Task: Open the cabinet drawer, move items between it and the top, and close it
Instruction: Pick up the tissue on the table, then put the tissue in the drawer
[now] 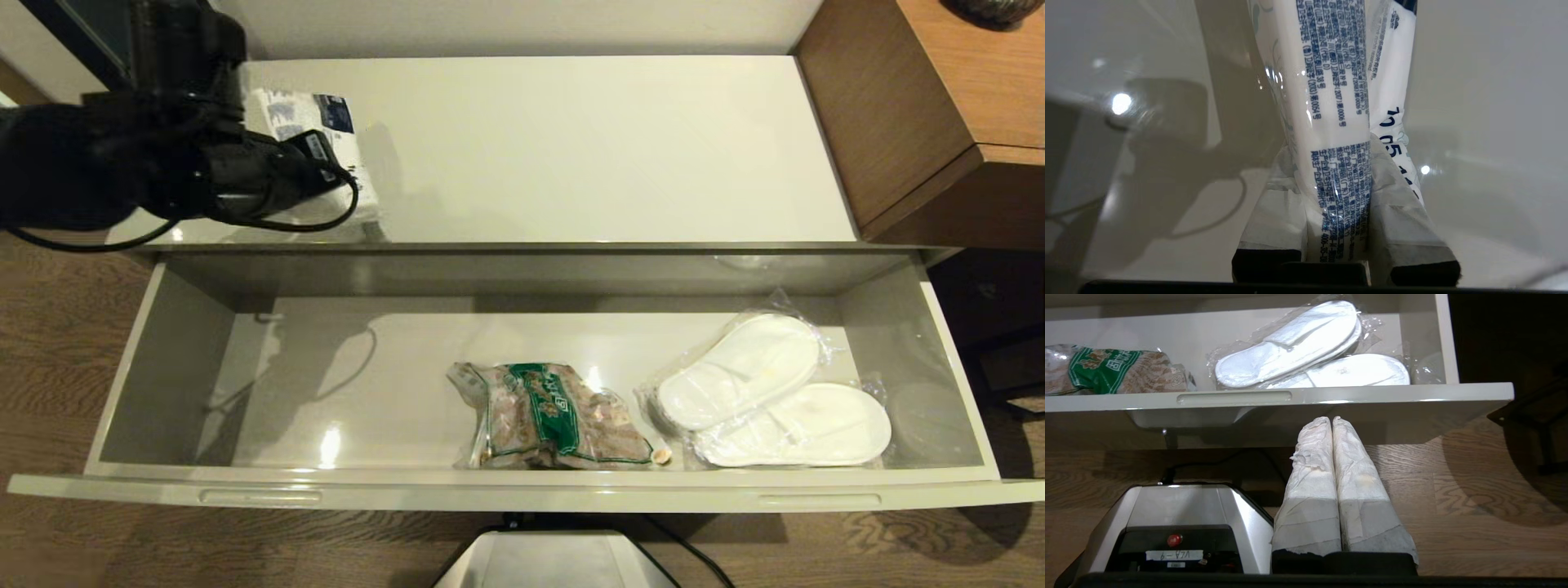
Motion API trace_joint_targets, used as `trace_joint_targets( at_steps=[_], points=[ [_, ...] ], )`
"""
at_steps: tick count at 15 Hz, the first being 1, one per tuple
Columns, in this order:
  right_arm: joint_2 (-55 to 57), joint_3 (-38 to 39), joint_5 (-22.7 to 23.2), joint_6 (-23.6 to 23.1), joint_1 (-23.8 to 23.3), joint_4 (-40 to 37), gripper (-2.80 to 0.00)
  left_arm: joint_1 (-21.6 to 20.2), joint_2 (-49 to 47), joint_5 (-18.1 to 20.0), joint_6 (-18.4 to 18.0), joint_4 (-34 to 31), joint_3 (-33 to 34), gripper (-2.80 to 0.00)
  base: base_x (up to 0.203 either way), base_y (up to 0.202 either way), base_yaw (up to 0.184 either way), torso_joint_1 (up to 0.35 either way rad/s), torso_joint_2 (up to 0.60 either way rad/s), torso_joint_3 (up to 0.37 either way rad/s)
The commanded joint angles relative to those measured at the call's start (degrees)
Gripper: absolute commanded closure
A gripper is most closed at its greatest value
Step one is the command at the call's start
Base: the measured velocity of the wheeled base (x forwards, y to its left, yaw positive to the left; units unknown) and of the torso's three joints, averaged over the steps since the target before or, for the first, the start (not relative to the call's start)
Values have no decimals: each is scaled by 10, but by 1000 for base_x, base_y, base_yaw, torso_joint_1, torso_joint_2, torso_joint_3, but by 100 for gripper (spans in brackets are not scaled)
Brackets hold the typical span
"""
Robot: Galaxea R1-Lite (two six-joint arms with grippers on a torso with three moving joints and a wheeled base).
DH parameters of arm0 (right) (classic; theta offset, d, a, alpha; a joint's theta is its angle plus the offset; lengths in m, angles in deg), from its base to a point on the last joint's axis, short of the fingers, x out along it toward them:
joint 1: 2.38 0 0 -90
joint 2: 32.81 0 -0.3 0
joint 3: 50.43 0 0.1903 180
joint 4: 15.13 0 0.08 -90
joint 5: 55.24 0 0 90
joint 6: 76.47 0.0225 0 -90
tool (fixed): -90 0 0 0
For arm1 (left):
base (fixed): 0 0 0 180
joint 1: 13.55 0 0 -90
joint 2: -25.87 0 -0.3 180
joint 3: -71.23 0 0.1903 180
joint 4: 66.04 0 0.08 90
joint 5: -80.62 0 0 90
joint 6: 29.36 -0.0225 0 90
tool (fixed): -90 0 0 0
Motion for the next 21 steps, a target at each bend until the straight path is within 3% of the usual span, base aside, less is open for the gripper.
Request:
trace_joint_targets(
  at_steps=[1,4,7,9,10,13,16,19,21],
  points=[
    [-10,1,0,0,1,0,0,2,124,-1,0,-38,65,0,0,0,0,0,0,0],
    [-10,0,0,0,0,0,0,3,237,-4,-23,-85,178,0,0,0,0,0,0,0],
    [-10,0,0,0,1,0,0,3,372,-7,-51,-133,333,0,0,0,0,0,0,0],
    [-10,0,0,0,1,0,0,2,429,-8,-77,-135,443,0,0,0,0,0,0,0],
    [-10,1,0,0,0,0,0,2,442,-8,-85,-123,466,0,0,0,0,0,0,0],
    [-10,1,0,0,1,0,0,1,388,-8,-90,-55,507,0,0,0,0,0,0,0],
    [-10,1,-1,0,0,0,0,-8,308,-7,-95,63,550,0,0,0,0,0,0,0],
    [-10,1,0,0,0,0,0,-33,201,-9,-98,173,550,0,0,0,0,0,0,0],
    [-10,1,0,0,1,0,0,-50,151,-15,-97,207,526,0,0,0,0,0,0,0]
  ],
)
